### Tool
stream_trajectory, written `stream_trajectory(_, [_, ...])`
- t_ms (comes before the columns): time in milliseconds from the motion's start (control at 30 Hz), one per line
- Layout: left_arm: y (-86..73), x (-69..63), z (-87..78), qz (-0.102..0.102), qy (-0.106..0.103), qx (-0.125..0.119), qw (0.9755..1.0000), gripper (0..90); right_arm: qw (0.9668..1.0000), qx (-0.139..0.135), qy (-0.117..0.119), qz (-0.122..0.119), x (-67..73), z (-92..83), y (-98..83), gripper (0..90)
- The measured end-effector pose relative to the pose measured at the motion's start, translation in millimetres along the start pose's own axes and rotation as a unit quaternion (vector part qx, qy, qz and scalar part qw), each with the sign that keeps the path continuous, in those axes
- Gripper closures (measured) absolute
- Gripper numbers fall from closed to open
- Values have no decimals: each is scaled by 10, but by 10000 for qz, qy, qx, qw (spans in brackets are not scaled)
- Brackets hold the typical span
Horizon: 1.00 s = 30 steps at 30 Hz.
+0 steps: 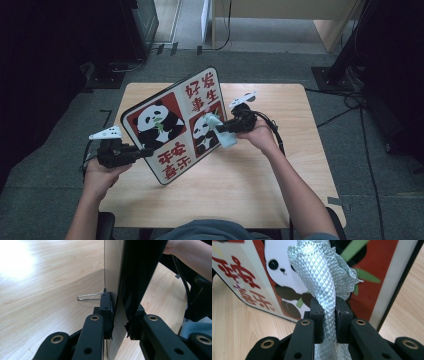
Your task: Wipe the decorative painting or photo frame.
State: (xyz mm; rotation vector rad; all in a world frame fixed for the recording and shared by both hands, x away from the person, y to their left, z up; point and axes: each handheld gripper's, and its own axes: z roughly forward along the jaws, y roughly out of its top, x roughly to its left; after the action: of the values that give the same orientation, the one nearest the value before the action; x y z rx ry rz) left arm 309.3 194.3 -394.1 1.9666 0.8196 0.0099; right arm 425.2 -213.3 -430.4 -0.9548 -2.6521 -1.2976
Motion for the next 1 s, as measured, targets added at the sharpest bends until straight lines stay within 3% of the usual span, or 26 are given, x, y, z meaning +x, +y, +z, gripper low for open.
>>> stream_trajectory(1000, [0, -5, -3, 37, -1, 17, 10000, 790, 9993, 296, 51, 243, -75, 279, -385, 800])
